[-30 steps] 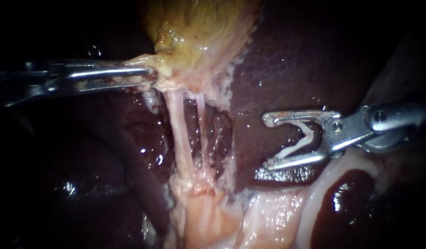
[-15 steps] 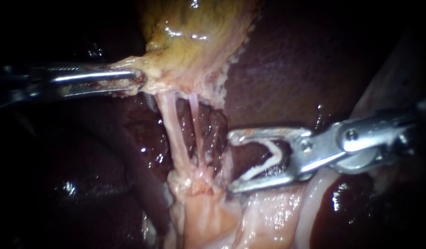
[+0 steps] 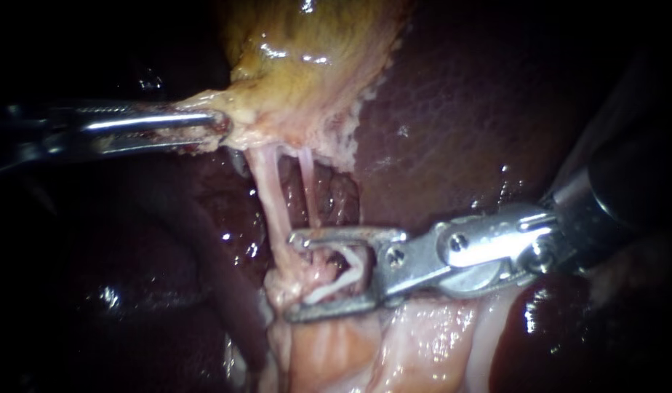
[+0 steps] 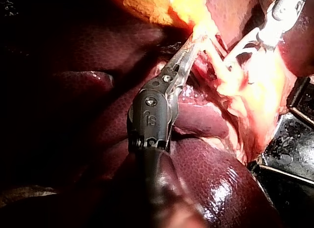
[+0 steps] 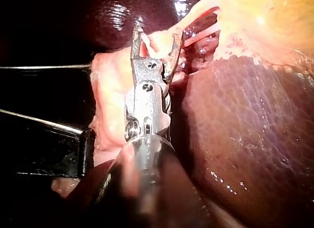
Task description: Clipping first clip left tube
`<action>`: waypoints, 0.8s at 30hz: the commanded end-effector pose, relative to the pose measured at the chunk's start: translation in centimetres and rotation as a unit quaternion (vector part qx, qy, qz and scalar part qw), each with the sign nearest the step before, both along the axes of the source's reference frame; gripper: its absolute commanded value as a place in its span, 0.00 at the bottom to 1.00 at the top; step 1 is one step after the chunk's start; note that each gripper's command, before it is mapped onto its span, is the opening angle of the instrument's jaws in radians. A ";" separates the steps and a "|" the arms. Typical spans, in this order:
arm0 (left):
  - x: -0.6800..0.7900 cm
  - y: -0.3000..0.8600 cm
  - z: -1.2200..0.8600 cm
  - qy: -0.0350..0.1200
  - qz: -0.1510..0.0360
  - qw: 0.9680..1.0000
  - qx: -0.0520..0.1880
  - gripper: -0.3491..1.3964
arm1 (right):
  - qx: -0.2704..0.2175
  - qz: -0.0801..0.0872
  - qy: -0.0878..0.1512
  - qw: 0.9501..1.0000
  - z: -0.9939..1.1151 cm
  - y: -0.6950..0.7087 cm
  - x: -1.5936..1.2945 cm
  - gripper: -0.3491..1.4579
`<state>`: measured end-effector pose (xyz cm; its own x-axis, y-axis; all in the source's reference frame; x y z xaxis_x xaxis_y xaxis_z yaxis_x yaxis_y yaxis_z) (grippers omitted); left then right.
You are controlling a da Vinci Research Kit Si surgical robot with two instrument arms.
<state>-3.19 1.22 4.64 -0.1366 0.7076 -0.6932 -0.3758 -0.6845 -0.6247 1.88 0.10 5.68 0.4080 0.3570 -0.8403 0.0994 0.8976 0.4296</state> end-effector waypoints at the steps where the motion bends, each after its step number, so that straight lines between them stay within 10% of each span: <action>1: 0.00 0.00 -0.01 0.000 0.000 1.000 0.000 0.00 | 0.001 0.002 0.000 1.000 0.04 0.01 0.00 0.47; 24: -0.03 -0.01 -0.03 0.000 -0.001 1.000 0.000 0.00 | 0.034 -0.016 0.039 0.999 0.26 -0.18 0.69 0.47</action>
